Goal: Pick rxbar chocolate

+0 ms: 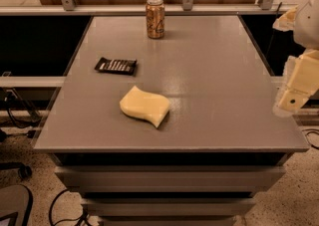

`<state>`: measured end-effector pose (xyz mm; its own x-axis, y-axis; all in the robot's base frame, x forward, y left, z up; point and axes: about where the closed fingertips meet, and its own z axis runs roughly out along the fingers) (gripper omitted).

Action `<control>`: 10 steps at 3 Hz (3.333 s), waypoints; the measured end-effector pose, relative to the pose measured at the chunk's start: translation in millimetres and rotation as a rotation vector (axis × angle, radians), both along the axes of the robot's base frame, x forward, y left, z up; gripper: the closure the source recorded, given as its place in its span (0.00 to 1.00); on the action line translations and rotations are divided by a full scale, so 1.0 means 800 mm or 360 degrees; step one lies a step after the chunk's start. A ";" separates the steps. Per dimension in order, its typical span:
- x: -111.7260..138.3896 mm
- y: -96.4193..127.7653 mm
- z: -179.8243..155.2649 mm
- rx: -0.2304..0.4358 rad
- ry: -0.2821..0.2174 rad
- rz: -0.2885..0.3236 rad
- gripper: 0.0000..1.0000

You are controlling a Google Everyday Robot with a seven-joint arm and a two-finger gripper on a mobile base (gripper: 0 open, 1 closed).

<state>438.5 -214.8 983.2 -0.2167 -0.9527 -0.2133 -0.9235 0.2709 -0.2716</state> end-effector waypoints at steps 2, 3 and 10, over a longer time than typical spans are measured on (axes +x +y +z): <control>0.012 0.019 -0.002 0.0043 0.0011 0.0038 0.00; 0.039 0.061 -0.015 0.0077 0.0052 0.0129 0.00; 0.226 0.315 -0.051 0.0274 0.0169 0.0596 0.00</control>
Offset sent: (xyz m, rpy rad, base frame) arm 0.0230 0.0348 -0.0092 0.0664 0.0388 0.0585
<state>619.4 37.4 942.6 0.1082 -0.9221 -0.3714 -0.9871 -0.0553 -0.1501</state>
